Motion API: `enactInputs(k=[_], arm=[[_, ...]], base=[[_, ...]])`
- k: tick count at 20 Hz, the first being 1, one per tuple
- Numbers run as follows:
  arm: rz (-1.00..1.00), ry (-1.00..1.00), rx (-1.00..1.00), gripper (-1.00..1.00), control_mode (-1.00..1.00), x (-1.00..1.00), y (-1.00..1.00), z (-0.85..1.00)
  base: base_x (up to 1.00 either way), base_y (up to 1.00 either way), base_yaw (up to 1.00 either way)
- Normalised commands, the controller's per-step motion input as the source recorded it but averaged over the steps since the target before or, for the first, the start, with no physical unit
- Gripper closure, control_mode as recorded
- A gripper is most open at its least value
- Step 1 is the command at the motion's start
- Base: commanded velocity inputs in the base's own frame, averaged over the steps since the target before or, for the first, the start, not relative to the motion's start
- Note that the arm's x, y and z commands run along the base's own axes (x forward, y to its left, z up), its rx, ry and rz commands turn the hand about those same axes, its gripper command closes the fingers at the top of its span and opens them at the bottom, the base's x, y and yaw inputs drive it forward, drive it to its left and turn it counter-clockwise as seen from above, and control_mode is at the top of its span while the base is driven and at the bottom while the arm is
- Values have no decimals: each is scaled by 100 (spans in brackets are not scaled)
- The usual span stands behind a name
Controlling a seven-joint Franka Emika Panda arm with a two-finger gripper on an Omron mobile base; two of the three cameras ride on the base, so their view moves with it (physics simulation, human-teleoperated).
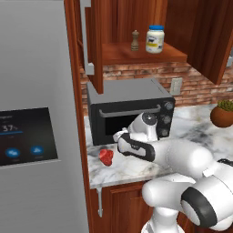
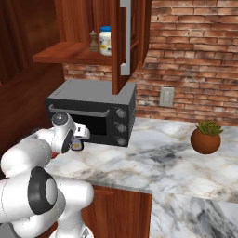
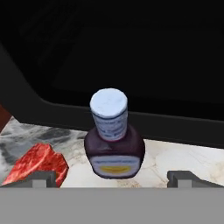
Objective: There are various items on the counter. Only move the condiments/shakers into the cabinet.
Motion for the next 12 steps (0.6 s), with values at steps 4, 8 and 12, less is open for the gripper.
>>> enactInputs(k=[4,8,12], arm=[[0,0,0,-100,-100,21,3,-4],[0,0,0,-100,-100,21,6,-2],[0,0,0,-100,-100,19,8,-2]], base=[[0,0,0],[0,0,0],[0,0,0]])
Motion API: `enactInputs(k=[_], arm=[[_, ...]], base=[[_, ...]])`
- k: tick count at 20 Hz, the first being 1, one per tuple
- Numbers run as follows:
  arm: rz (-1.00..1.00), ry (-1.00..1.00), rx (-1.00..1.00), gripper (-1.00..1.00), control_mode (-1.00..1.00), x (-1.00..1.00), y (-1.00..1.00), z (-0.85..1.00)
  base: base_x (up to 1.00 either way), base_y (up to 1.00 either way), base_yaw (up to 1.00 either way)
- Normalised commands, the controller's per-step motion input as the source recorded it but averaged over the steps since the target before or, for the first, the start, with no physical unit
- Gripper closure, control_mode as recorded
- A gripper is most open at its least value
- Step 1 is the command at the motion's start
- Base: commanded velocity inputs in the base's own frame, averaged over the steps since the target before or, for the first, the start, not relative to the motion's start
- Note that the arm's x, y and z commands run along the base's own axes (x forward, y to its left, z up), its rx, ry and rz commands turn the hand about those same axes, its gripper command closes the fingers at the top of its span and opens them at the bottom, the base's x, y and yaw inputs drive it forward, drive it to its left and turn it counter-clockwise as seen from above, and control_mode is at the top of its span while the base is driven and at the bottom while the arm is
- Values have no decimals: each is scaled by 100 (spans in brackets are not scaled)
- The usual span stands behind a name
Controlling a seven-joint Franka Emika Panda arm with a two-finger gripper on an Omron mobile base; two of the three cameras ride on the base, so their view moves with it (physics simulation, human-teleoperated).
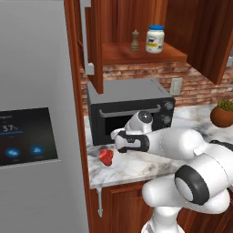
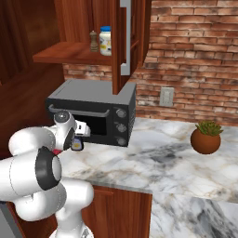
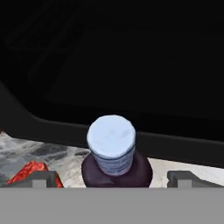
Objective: There are various items on the counter. Only move the condiments/shakers into the cabinet.
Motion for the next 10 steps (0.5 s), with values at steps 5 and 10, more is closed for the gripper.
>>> enactInputs(k=[5,10], arm=[[0,-2,0,-100,-100,23,9,-6],[0,-3,0,-100,-100,22,4,-12]], base=[[0,0,0],[0,0,0]])
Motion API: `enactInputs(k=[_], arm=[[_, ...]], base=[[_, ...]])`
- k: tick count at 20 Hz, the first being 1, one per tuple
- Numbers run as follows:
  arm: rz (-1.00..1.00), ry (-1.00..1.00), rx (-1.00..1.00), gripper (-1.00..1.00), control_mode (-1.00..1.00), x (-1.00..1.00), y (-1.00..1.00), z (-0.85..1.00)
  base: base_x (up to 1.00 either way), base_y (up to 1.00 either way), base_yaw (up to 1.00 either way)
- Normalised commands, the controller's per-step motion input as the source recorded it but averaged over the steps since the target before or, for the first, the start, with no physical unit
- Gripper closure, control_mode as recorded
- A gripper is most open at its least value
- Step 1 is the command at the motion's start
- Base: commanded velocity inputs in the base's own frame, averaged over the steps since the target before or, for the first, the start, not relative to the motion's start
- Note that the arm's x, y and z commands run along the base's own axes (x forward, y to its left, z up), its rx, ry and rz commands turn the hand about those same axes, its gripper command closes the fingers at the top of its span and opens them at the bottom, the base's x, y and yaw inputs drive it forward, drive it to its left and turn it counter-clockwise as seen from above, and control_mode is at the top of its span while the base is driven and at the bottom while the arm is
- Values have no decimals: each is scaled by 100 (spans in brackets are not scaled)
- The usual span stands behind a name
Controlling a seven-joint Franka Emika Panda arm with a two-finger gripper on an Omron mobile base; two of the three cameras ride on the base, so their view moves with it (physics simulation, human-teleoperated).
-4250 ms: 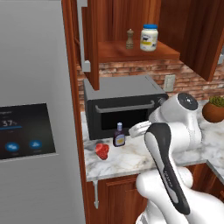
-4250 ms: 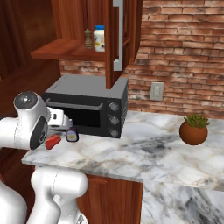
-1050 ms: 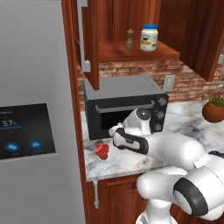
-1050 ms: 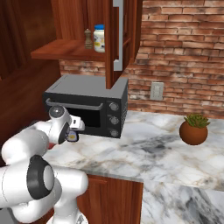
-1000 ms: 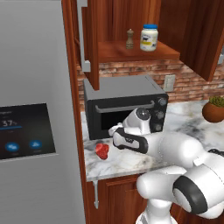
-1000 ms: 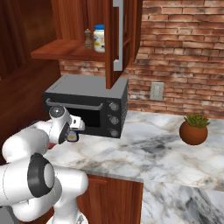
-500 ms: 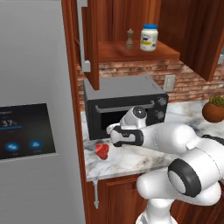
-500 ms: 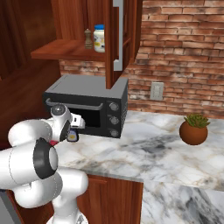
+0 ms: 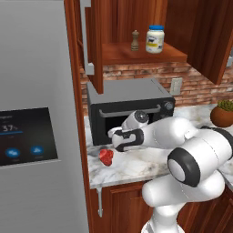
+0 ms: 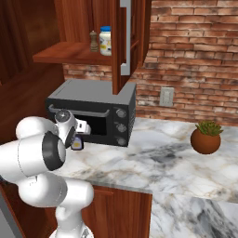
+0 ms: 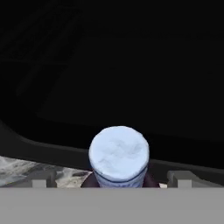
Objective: There are various items on the counter. Only move the condiments/shakers into the cabinet.
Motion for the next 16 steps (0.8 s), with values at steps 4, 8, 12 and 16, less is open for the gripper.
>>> enactInputs(k=[4,8,12,16], arm=[[0,-4,0,-100,-100,22,0,-14],[0,0,0,100,-100,2,0,-2],[0,0,0,100,-100,-1,0,0],[0,-7,0,100,-100,-35,0,13]], base=[[0,0,0],[0,0,0],[0,0,0],[0,0,0]])
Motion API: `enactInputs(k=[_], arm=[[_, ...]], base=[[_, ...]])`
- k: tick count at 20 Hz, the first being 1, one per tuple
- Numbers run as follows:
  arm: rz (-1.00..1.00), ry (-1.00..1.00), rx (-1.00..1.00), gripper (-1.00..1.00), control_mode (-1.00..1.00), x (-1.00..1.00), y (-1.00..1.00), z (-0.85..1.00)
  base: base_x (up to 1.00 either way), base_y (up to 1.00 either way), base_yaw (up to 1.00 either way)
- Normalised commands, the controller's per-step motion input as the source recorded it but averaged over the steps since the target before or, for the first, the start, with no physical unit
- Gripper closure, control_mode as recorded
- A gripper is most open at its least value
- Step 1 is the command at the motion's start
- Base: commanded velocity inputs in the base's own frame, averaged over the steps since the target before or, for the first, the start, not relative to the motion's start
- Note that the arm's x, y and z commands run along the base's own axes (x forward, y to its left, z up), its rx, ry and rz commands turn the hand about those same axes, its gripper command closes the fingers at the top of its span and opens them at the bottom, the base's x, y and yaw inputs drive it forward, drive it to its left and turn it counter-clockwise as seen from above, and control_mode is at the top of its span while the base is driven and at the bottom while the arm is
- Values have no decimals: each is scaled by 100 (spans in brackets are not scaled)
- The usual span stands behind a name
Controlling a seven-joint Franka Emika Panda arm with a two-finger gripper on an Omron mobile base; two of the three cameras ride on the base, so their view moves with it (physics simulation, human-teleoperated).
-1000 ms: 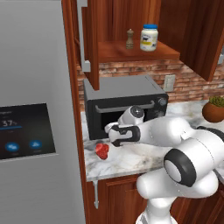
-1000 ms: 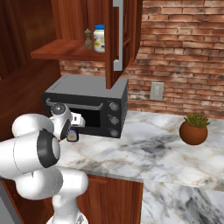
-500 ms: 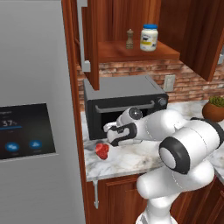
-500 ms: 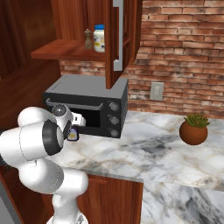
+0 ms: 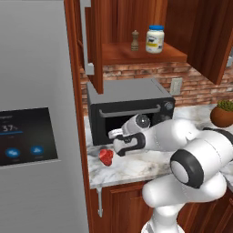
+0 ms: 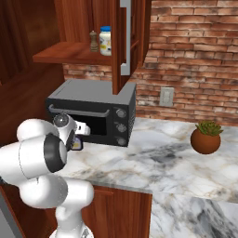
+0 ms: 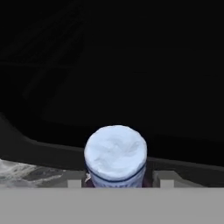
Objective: There are various items on the counter. Only move the condiments/shakers into the cabinet.
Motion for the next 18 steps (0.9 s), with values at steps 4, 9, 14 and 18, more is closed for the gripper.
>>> enactInputs(k=[4,9,14,18], arm=[[0,-4,0,100,-100,-66,0,62],[0,0,4,100,-100,-84,-3,94],[-3,4,4,100,-100,-69,-10,100],[-4,2,2,100,-100,-54,-17,100]], base=[[0,0,0],[0,0,0],[0,0,0],[0,0,0]])
